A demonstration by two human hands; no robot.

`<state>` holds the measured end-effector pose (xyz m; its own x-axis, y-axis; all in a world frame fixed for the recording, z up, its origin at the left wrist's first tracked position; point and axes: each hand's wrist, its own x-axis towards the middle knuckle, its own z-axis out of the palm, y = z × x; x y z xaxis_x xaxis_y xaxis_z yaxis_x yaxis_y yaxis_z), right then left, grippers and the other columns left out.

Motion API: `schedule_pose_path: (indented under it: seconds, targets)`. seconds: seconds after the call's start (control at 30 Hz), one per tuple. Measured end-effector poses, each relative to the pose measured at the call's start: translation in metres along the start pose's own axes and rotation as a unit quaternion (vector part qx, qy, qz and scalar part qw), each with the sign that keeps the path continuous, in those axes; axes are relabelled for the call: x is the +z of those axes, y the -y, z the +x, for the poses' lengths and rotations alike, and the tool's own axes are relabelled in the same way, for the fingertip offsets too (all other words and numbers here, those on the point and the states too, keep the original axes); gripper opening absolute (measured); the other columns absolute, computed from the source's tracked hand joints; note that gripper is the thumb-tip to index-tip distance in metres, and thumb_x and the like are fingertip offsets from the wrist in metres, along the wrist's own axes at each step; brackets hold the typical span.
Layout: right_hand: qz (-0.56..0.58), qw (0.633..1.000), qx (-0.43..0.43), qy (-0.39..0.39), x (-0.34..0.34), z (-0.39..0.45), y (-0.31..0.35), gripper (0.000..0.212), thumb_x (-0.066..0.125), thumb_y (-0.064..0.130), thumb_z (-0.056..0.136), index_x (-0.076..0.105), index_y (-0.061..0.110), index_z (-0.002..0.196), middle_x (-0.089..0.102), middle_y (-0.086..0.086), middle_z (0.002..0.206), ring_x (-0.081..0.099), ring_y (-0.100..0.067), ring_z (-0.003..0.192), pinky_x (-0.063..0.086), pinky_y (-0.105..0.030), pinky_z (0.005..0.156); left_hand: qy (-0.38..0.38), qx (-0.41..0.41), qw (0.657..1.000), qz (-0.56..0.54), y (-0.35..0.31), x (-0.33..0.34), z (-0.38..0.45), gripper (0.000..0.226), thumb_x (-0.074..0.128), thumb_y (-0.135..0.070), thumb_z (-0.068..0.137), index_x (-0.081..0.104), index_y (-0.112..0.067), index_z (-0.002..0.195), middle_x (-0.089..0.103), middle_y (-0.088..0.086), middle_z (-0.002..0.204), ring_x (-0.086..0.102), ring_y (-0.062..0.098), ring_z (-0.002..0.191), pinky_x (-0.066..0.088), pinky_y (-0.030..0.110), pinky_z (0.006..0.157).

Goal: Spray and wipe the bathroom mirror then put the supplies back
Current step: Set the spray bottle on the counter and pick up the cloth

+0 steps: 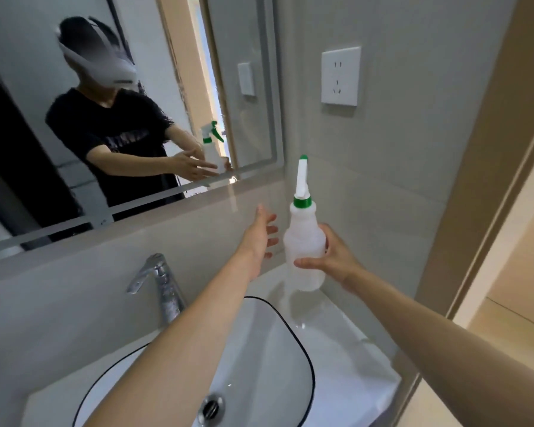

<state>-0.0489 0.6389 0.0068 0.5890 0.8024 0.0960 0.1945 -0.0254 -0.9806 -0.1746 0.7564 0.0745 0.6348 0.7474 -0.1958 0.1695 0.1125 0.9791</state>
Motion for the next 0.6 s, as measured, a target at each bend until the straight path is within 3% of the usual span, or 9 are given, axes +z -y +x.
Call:
schedule_pose_path:
  seconds: [0.17,0.27,0.37,0.5,0.6]
  targets:
    - [-0.032,0.998,0.050,-0.038,-0.018,-0.041,-0.046,0.078,0.092,0.022,0.053,0.052,0.024,0.120,0.066,-0.003,0.114,0.064,-0.019,0.104,0.054,-0.030,0.080,0.069,-0.094,0.993,0.002,0.052,0.034,-0.004,0.076,0.016,-0.070,0.099,0.060,-0.014,0.127,0.068,0.010,0.108,0.063,0.026,0.094,0.046,0.045,0.102]
    - [-0.075,0.993,0.079,-0.035,-0.024,-0.058,-0.073,0.083,0.094,0.023,0.054,0.050,0.030,0.124,0.063,-0.001,0.118,0.061,-0.021,0.110,0.055,-0.039,0.089,0.096,-0.131,0.987,-0.016,0.085,0.051,-0.008,0.077,0.019,-0.069,0.099,0.064,-0.008,0.109,0.071,0.012,0.095,0.066,0.026,0.088,0.051,0.043,0.096]
    - [-0.098,0.989,0.108,-0.037,-0.029,-0.069,-0.094,0.089,0.093,0.029,0.051,0.049,0.038,0.127,0.063,0.006,0.117,0.059,-0.019,0.110,0.055,-0.043,0.093,0.091,-0.158,0.982,-0.050,0.110,0.063,-0.014,0.072,0.022,-0.068,0.100,0.064,-0.009,0.098,0.070,0.014,0.097,0.066,0.027,0.088,0.052,0.039,0.085]
    - [-0.122,0.984,0.131,-0.014,-0.033,-0.073,-0.108,0.083,0.093,0.015,0.060,0.048,0.037,0.126,0.061,0.009,0.114,0.057,-0.014,0.108,0.051,-0.028,0.086,0.063,-0.176,0.980,-0.073,0.132,0.075,-0.015,0.074,0.021,-0.069,0.099,0.063,-0.009,0.104,0.069,0.015,0.114,0.063,0.029,0.108,0.050,0.041,0.091]
    - [-0.151,0.978,0.140,-0.003,-0.033,-0.071,-0.121,0.095,0.093,0.038,0.045,0.052,0.034,0.130,0.057,-0.002,0.125,0.057,-0.022,0.113,0.053,-0.043,0.096,0.044,-0.183,0.980,-0.070,0.150,0.084,-0.015,0.077,0.019,-0.069,0.098,0.061,-0.008,0.120,0.066,0.012,0.122,0.060,0.028,0.116,0.050,0.039,0.092]
